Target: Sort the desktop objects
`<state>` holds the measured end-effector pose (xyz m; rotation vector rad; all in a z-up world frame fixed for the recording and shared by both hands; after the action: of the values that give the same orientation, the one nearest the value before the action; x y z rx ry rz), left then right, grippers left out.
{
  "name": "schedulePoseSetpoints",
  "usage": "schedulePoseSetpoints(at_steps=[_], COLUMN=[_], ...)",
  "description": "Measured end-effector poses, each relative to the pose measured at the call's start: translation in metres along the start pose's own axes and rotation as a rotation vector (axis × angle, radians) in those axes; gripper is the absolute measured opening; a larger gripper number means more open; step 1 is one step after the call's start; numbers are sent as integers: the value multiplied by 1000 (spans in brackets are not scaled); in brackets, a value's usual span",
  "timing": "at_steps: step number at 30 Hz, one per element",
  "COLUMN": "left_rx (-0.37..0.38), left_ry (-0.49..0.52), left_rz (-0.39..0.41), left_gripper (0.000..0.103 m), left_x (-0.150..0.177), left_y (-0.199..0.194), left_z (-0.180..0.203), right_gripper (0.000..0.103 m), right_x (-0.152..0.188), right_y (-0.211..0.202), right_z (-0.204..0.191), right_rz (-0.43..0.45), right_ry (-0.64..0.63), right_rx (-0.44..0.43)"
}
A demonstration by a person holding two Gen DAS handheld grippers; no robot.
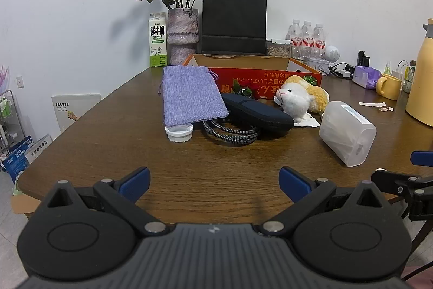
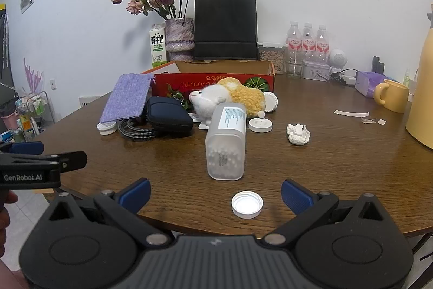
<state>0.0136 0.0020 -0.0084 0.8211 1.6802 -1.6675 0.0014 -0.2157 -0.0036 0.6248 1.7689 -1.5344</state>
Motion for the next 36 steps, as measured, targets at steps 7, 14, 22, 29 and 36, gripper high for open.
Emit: schedulePoseSetpoints(at_steps=[7, 14, 22, 29, 36], left_rx=[1, 1, 0, 0, 0], left_ry=[0, 0, 1, 1, 1], left_rz=[0, 0, 1, 0, 0], left_gripper=[103, 103, 103, 103, 103], left_x=[0, -1, 1, 1, 0], left_y=[0, 0, 1, 2, 1], left_z=[0, 0, 0, 0, 0], right_gripper=[103, 103, 103, 103, 103], right_x=[1, 1, 0, 0, 0], right_y=[0, 0, 0, 0, 0], right_z=[0, 0, 0, 0, 0], right_rz=[0, 0, 1, 1, 2], right_ry=[-1, -1, -1, -2, -2], right_rx=[-1, 0, 0, 0, 1])
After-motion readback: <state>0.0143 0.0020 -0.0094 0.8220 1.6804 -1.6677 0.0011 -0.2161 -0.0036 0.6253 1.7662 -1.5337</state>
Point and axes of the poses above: each gripper's, at about its wrist camera, not at the fingertips, and y roughly the way its jaws point, z to its right, x to its underside, the point moved 1 cm from there along y, roughly the way its jaws point, and after that the axes turned 11 degrees about -z, right-handed, at the moved point
